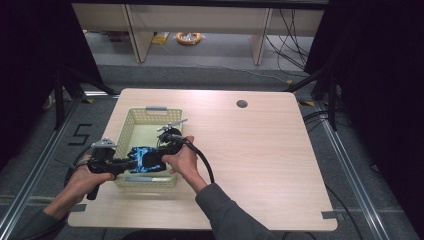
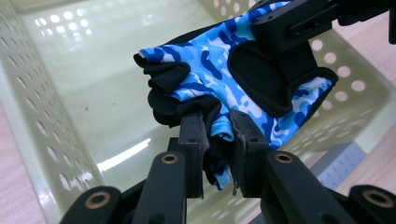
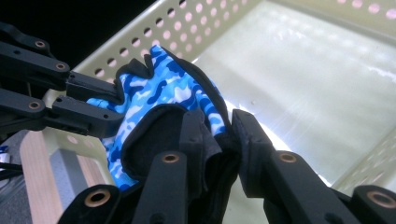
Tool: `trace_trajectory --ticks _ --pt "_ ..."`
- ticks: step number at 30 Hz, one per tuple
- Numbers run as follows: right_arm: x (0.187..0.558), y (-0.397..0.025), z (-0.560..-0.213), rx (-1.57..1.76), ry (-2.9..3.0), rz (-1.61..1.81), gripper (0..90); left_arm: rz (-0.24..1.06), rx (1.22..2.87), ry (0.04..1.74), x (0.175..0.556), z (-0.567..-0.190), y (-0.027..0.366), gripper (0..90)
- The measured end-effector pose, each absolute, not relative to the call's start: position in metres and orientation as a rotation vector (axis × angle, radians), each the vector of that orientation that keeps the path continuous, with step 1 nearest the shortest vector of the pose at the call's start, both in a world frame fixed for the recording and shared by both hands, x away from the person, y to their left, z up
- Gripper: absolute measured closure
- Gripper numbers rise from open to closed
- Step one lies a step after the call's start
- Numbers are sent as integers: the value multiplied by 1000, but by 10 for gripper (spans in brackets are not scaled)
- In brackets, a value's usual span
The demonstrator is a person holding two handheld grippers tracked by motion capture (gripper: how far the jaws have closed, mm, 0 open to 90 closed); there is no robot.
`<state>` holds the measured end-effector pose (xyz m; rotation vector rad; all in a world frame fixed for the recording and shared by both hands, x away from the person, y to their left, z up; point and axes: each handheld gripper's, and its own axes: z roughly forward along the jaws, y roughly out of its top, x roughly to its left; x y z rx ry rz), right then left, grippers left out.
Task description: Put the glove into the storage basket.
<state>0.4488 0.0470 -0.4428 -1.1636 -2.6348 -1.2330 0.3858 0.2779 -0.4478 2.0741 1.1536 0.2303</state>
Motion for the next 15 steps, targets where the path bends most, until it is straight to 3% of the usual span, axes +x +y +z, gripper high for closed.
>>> trace_trajectory --ticks 15 --pt "450 56 -452 -1178 -2694 -1114 733 199 2139 1163 389 -456 276 731"
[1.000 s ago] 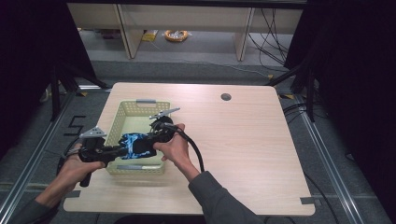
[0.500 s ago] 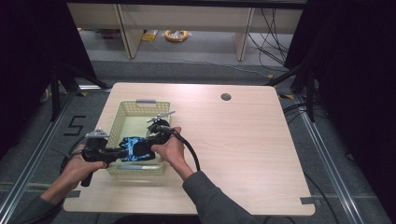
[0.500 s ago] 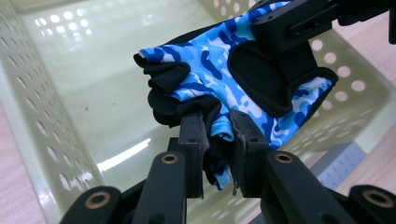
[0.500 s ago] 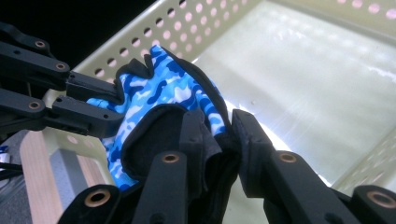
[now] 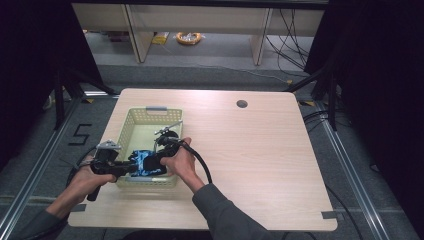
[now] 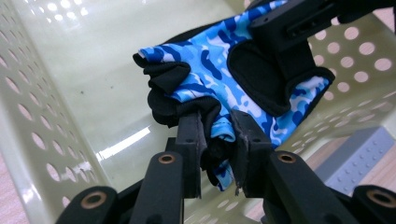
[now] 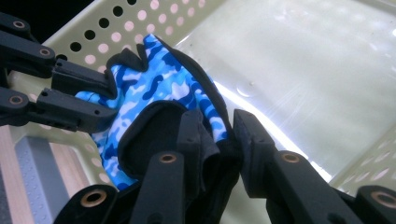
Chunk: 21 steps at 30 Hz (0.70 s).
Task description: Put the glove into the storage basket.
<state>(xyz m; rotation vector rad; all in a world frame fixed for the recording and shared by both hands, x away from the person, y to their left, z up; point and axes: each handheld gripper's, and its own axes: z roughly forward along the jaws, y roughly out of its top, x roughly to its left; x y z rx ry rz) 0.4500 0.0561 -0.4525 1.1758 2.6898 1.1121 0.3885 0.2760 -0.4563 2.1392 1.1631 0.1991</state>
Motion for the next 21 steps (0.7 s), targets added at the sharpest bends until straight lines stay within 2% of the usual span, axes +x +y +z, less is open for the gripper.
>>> trace_trajectory --ticks 5,6,10,14,21 --pt "449 60 -452 1152 2697 1024 719 230 2153 1149 389 -452 273 662" --pt "450 61 -453 1137 2694 994 698 277 2138 1147 389 -449 272 643" --pt "450 62 -454 1147 2700 960 639 312 2112 1151 389 -443 273 585" --pt "452 61 -452 1128 2677 961 553 336 2121 1131 386 -436 271 560" --pt "450 56 -437 1089 2629 1030 528 349 2110 1092 379 -428 266 525"
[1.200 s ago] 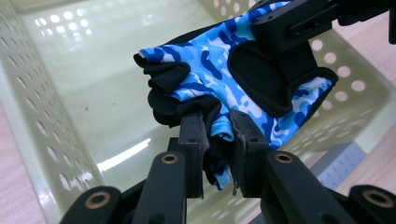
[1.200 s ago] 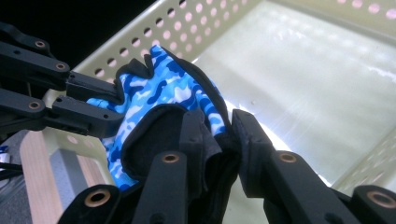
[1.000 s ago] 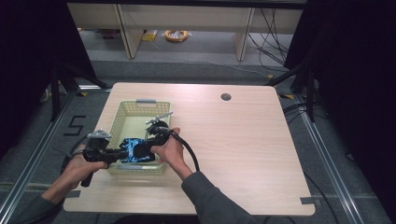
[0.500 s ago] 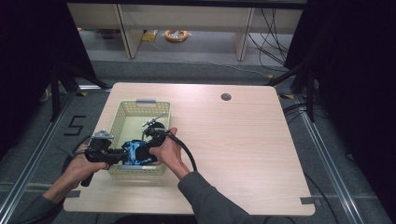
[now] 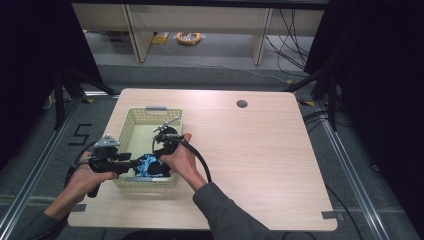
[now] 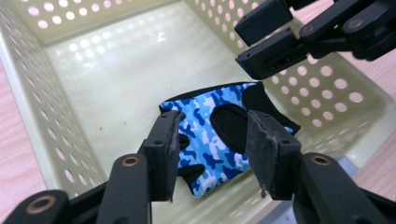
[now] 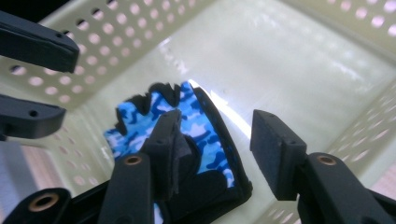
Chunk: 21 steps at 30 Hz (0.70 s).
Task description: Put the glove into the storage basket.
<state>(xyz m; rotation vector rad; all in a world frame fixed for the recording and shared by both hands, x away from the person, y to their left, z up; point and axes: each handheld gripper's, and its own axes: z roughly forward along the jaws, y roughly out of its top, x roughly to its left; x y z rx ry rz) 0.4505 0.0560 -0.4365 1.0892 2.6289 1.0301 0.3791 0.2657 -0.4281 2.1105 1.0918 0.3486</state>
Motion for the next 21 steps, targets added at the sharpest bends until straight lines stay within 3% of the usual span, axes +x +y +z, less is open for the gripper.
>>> trace_trajectory --ticks 9,21 --pt "438 41 -414 987 2584 1114 493 325 2080 1050 368 -419 250 398" --pt "420 7 -399 977 2557 1200 438 304 2003 1012 352 -408 232 324"
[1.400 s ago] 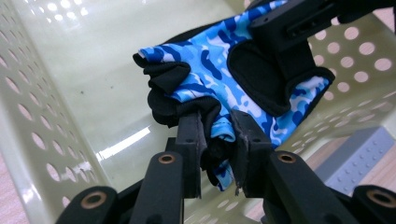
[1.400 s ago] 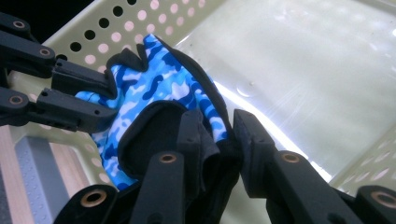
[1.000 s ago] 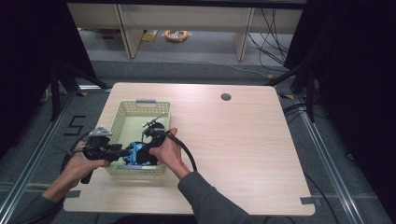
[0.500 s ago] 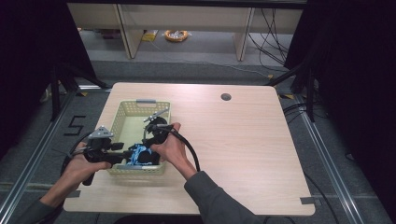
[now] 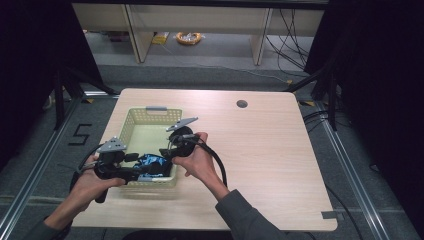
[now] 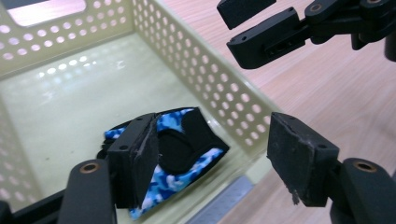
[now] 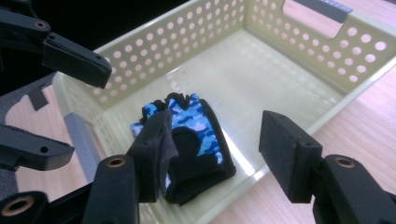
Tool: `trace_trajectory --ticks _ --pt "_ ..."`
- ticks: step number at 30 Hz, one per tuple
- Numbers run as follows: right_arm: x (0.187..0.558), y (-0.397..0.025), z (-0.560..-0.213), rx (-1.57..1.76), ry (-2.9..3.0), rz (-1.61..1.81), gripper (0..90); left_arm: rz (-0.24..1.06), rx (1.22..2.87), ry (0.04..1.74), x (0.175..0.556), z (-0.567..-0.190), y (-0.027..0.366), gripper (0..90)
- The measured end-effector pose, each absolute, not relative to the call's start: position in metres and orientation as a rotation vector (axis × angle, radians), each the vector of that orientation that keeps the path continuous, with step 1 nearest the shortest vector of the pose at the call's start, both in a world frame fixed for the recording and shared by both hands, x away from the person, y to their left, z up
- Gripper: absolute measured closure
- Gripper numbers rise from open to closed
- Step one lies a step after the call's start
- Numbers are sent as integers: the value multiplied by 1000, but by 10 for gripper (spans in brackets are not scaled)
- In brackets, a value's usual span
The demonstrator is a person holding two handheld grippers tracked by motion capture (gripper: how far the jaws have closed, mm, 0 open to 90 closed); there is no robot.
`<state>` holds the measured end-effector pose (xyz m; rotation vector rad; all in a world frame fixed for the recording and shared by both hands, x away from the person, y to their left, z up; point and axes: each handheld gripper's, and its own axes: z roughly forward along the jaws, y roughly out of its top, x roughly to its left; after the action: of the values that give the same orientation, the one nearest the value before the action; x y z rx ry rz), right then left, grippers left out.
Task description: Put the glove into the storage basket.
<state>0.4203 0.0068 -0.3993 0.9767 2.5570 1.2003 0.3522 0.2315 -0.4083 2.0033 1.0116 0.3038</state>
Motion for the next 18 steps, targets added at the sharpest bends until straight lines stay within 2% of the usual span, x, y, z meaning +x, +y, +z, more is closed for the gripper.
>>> trace_trajectory --ticks 18 --pt "398 -54 -396 975 2498 1302 396 262 1959 951 334 -411 205 287"
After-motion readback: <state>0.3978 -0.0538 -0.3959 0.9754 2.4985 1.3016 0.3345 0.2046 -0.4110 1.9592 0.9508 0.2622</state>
